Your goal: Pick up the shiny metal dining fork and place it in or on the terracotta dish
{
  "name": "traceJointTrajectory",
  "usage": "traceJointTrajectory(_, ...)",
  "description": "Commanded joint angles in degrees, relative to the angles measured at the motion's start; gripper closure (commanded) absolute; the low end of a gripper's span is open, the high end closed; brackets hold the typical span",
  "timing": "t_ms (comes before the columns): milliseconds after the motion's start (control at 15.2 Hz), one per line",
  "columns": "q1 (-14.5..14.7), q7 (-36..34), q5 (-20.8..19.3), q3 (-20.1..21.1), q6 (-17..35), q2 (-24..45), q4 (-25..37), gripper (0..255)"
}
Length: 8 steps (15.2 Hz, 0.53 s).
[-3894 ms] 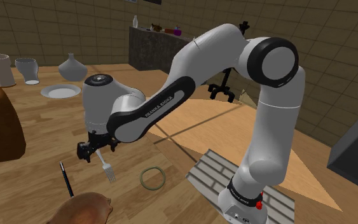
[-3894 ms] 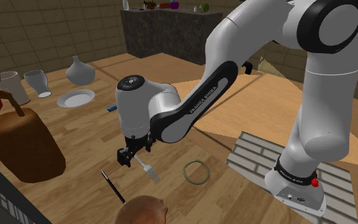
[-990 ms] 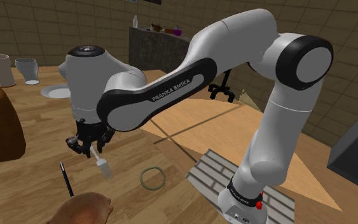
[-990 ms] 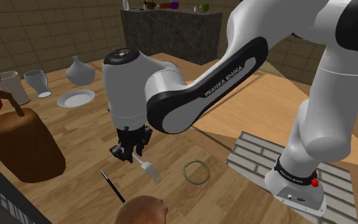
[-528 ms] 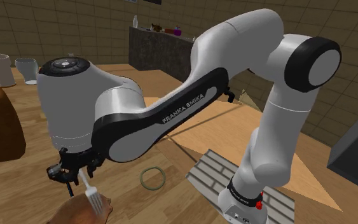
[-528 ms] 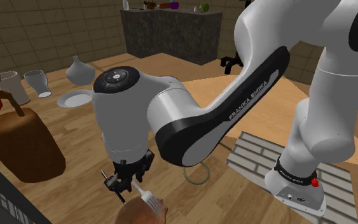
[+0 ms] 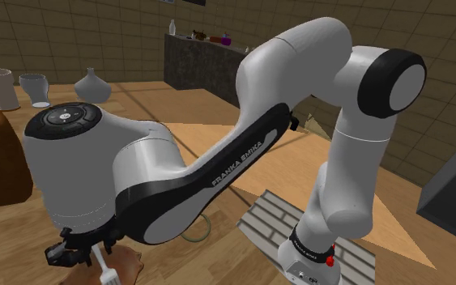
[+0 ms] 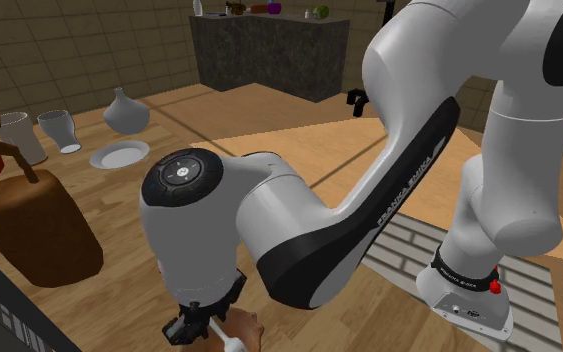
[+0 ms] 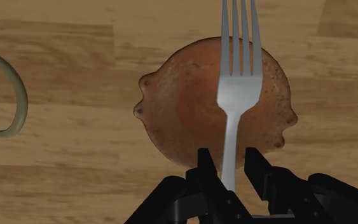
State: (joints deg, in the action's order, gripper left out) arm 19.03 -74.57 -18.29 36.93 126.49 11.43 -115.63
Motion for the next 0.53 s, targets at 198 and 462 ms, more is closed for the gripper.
traceJointTrajectory(198, 0.63, -1.99, -2.41, -0.71, 2.97, 2.32, -1.35, 255)
traceJointTrajectory(462, 0.87, -2.65, -3.25, -1.02, 3.93, 3.13, -1.73, 255)
